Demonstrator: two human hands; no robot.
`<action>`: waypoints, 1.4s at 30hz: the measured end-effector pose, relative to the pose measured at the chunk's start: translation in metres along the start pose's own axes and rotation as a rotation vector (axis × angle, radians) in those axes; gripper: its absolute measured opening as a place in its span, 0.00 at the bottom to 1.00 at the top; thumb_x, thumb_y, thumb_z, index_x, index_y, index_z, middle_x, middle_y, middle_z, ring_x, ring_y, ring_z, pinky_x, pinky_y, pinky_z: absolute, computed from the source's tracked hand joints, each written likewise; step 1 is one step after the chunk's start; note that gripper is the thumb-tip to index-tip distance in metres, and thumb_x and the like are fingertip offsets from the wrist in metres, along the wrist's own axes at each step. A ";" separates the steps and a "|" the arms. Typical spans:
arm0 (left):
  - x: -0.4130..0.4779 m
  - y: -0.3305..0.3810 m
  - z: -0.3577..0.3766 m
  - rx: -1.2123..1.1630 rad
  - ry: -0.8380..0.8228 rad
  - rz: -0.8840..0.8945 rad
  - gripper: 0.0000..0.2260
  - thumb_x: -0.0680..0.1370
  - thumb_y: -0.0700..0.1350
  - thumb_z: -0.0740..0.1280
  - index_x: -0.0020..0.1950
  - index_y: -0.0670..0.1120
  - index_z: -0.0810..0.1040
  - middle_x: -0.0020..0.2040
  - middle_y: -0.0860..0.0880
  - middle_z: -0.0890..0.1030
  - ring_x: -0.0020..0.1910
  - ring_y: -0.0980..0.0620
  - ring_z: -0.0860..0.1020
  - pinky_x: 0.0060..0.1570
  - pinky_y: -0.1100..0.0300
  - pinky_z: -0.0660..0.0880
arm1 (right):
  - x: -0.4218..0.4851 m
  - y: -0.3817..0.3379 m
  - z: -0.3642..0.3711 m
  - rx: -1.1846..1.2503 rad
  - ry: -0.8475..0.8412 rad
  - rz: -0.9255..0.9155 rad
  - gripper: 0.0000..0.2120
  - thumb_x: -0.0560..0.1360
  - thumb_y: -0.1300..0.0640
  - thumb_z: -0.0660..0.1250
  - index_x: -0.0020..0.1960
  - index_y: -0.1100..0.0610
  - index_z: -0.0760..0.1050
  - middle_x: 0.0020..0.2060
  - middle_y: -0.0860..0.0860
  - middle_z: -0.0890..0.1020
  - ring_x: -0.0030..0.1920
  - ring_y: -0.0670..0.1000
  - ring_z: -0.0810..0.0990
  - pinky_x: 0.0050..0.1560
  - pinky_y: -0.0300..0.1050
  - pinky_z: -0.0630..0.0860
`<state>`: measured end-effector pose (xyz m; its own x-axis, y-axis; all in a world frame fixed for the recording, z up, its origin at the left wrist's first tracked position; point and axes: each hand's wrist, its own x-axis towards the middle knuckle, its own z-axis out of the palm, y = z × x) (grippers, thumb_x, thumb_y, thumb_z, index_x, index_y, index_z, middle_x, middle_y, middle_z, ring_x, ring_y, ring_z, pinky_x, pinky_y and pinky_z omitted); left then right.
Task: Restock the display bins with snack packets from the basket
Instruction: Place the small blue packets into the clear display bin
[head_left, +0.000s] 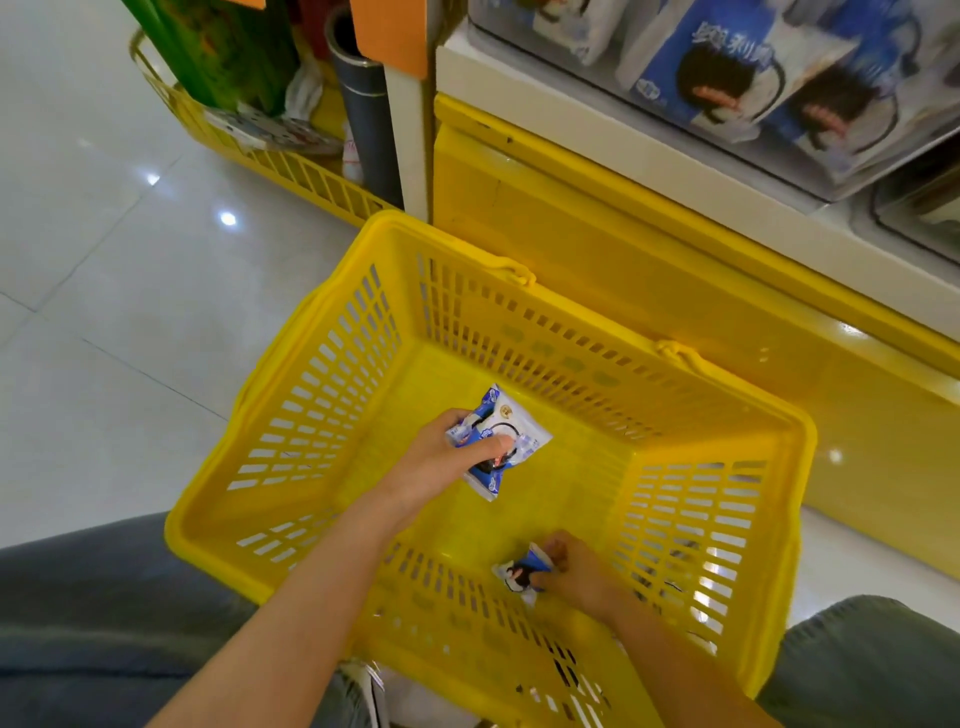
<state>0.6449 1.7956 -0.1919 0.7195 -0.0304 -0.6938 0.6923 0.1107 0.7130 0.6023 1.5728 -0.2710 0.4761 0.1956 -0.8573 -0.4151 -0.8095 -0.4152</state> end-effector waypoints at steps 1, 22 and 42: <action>-0.005 0.002 0.000 0.006 0.009 0.007 0.12 0.71 0.48 0.72 0.53 0.48 0.76 0.44 0.53 0.83 0.43 0.58 0.81 0.47 0.63 0.74 | -0.002 -0.007 -0.002 0.051 0.052 -0.036 0.13 0.72 0.65 0.70 0.52 0.59 0.69 0.44 0.51 0.76 0.41 0.46 0.74 0.34 0.29 0.68; -0.116 0.182 -0.005 0.150 0.088 0.499 0.21 0.68 0.54 0.74 0.58 0.51 0.75 0.52 0.54 0.81 0.50 0.58 0.80 0.53 0.60 0.74 | -0.195 -0.214 -0.174 0.588 0.167 -0.551 0.14 0.79 0.49 0.57 0.46 0.56 0.77 0.33 0.48 0.83 0.31 0.41 0.80 0.31 0.34 0.76; -0.097 0.246 -0.019 -0.331 0.179 0.619 0.22 0.69 0.48 0.73 0.59 0.46 0.70 0.50 0.51 0.82 0.42 0.58 0.83 0.40 0.64 0.79 | -0.127 -0.403 -0.280 -0.217 0.996 -0.773 0.18 0.74 0.55 0.70 0.61 0.60 0.73 0.59 0.56 0.76 0.56 0.52 0.74 0.50 0.42 0.68</action>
<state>0.7444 1.8449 0.0493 0.9345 0.2954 -0.1989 0.0876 0.3506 0.9324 0.9264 1.7195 0.0901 0.9473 0.2327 0.2200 0.3181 -0.7631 -0.5626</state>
